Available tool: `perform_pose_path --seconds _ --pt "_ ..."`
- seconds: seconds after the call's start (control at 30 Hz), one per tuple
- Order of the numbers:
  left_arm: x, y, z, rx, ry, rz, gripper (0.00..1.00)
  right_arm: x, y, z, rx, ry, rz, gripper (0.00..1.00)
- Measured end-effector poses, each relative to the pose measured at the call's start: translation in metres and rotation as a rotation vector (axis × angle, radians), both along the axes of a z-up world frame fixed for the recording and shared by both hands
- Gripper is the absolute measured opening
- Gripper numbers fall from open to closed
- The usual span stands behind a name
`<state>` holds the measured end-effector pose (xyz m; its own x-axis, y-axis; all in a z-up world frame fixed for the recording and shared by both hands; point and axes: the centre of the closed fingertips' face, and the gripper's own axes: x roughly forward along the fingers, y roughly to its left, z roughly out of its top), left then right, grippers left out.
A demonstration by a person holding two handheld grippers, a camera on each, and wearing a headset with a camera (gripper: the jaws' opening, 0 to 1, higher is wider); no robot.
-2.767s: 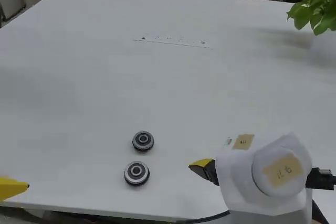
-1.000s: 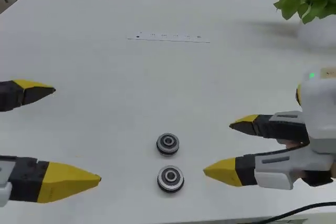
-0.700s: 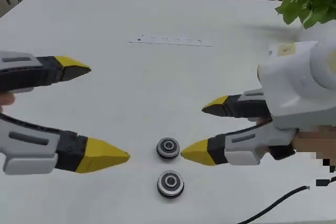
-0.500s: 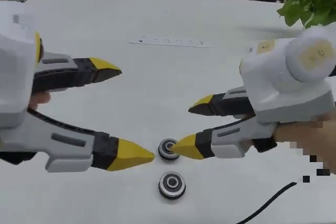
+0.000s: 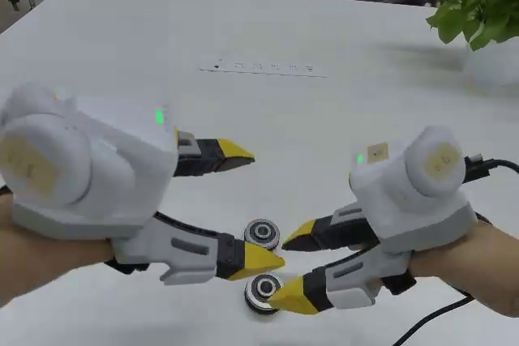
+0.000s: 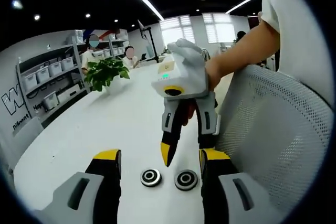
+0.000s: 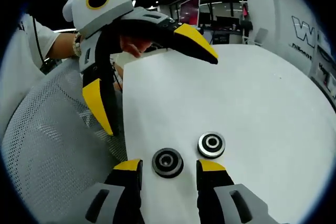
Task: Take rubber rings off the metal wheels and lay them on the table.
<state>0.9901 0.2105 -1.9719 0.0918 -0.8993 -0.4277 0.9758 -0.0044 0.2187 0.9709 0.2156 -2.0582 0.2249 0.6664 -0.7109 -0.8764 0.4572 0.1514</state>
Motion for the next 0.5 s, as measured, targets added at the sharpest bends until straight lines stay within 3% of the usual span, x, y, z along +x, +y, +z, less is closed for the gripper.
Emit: perform_pose_path --seconds 0.07,0.13,0.23,0.3,0.37,0.43,0.5 --pt "-0.011 -0.003 -0.016 0.024 0.058 -0.059 0.58 -0.002 -0.001 -0.005 -0.014 0.009 0.006 0.38" --pt "-0.009 -0.005 -0.03 0.027 0.069 -0.051 0.56 -0.003 -0.001 -0.01 -0.02 0.022 0.006 0.37" --pt "-0.013 -0.004 -0.048 0.06 0.115 -0.048 0.49 -0.006 -0.001 -0.014 -0.028 0.028 0.018 0.33" --pt "-0.016 -0.003 -0.055 0.084 0.093 -0.07 0.48 -0.005 -0.003 -0.017 -0.041 0.029 0.012 0.32" --pt "-0.017 -0.003 -0.061 0.1 0.043 -0.098 0.46 -0.005 -0.006 -0.02 -0.057 0.028 0.008 0.33" --pt "-0.016 -0.005 -0.064 0.096 0.038 -0.096 0.38 -0.005 -0.006 -0.021 -0.061 0.024 0.012 0.32" --pt "-0.014 -0.008 -0.064 0.072 0.058 -0.085 0.3 -0.005 -0.005 -0.022 -0.066 0.022 0.016 0.31"
